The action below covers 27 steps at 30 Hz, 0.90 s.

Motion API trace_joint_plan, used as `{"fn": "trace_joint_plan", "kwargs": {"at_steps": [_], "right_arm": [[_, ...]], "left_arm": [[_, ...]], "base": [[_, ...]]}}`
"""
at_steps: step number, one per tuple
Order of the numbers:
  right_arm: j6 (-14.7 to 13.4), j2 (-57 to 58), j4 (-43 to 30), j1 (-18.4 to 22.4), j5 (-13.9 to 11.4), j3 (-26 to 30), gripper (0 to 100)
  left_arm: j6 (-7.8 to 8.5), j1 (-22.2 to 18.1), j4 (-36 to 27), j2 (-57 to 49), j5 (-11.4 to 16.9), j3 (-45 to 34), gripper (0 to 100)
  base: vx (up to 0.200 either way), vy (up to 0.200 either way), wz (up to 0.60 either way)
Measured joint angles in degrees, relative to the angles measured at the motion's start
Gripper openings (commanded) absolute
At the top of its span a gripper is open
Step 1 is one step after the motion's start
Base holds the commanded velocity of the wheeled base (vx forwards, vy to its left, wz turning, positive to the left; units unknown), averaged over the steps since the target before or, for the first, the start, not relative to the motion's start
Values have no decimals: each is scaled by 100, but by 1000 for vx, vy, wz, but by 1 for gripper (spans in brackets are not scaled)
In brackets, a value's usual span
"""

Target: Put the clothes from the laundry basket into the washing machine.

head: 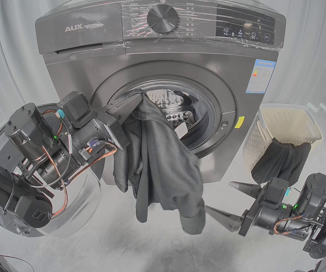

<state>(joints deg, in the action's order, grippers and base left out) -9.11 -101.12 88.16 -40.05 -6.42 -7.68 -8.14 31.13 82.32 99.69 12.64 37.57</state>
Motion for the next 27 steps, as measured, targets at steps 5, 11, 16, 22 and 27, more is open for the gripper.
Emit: {"fn": "trace_joint_plan", "kwargs": {"at_steps": [5,11,16,22,27], "right_arm": [[-20,-106,7,-157,-369,223,100],[-82,-271,13,-94,-536,129,100],[-68,-756,18,155,-427,-450,100],[2,-1588,13,461,-372,-1379,100],[66,-2266,5,617,-383,-2126,100]], "left_arm": [[0,65,-27,111,-30,137,0],[2,113,12,177,-30,176,0],[5,191,34,177,-17,184,0],[7,262,52,157,33,184,0],[7,285,59,146,62,195,0]], "base": [[0,0,0],[0,0,0],[0,0,0],[0,0,0],[0,0,0]]}}
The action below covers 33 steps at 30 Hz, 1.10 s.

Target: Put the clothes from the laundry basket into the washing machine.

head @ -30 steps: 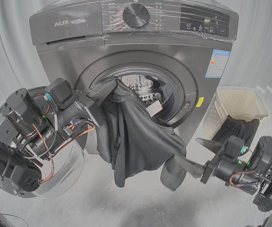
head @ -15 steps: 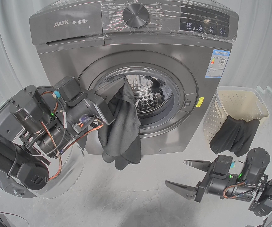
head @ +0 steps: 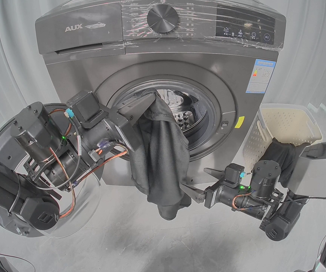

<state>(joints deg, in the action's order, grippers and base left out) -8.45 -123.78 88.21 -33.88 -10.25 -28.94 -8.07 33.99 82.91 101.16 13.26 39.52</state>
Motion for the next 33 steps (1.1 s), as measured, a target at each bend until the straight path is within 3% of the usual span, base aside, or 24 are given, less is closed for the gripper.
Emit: {"fn": "trace_joint_plan", "kwargs": {"at_steps": [8,23,33], "right_arm": [[-4,-763,-55,11,-149,-916,100],[-15,-1477,-473,-226,-99,-2378,100],[-17,-2018,-657,-291,245,-3522,100]], "left_arm": [[5,18,-2,-9,11,27,0],[2,280,-11,-13,-2,35,0],[2,352,-15,-59,-10,48,0]], "base": [[0,0,0],[0,0,0],[0,0,0]]}}
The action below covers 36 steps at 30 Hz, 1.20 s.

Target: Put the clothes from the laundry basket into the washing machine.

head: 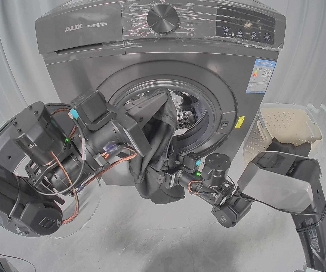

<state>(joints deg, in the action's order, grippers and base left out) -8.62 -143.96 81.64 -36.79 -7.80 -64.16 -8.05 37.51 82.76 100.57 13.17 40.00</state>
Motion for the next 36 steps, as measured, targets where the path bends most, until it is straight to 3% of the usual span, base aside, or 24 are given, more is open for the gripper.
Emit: {"fn": "trace_joint_plan", "kwargs": {"at_steps": [1,11,20,26,32,36], "right_arm": [[2,-45,6,-2,39,-65,0],[-2,-171,257,-4,100,-122,0],[-24,400,463,72,187,672,0],[-29,920,516,185,197,1223,0],[-27,1284,503,350,201,1430,0],[-27,1449,463,402,204,1362,0]], "left_arm": [[-2,5,1,-9,5,0,0],[2,-74,30,-16,-22,-196,0],[66,-546,66,69,7,-808,0],[124,-828,477,284,122,-1217,0],[261,-946,586,596,221,-1615,0],[338,-819,600,767,251,-1872,0]], "base": [[0,0,0],[0,0,0],[0,0,0],[0,0,0],[0,0,0],[0,0,0]]}}
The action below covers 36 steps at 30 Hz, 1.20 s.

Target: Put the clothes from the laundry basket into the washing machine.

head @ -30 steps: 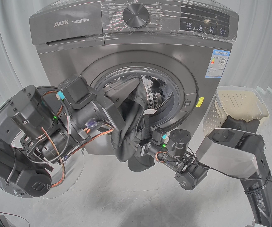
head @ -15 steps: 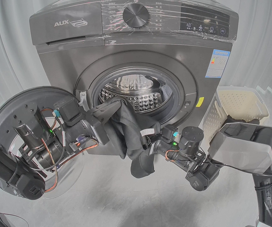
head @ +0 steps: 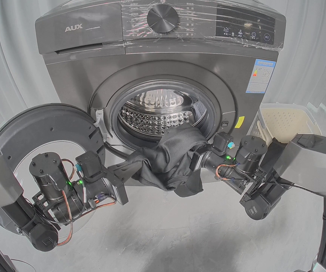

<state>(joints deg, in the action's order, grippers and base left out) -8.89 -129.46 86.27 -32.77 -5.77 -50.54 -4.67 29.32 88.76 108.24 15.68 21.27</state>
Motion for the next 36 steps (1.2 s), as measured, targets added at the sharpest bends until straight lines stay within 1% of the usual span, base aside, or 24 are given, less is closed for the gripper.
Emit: {"fn": "trace_joint_plan", "kwargs": {"at_steps": [7,10,11,17,24,26,29,31,33,36], "right_arm": [[-6,212,-24,-33,9,-160,0],[-9,276,-22,-48,9,-163,0],[-6,293,-22,-48,7,-168,0],[-9,383,-30,-9,9,-172,0],[-6,564,-55,72,7,-168,0],[-9,623,-57,88,5,-155,0],[-6,695,-49,88,0,-113,0],[-4,734,-20,63,-4,-61,0],[-2,763,-2,44,-11,7,0],[-2,807,18,-44,-17,154,0]], "left_arm": [[161,135,0,238,63,-334,0],[188,171,6,344,83,-418,0],[191,172,6,374,82,-428,100],[191,188,11,474,79,-564,100],[200,202,11,507,104,-1218,100],[243,213,9,507,167,-1467,100],[401,210,4,535,279,-1780,100],[457,190,6,584,304,-1902,100],[464,185,11,634,310,-1904,100],[456,172,9,703,285,-1620,100]], "base": [[0,0,0],[0,0,0],[0,0,0],[0,0,0],[0,0,0],[0,0,0],[0,0,0],[0,0,0],[0,0,0],[0,0,0]]}}
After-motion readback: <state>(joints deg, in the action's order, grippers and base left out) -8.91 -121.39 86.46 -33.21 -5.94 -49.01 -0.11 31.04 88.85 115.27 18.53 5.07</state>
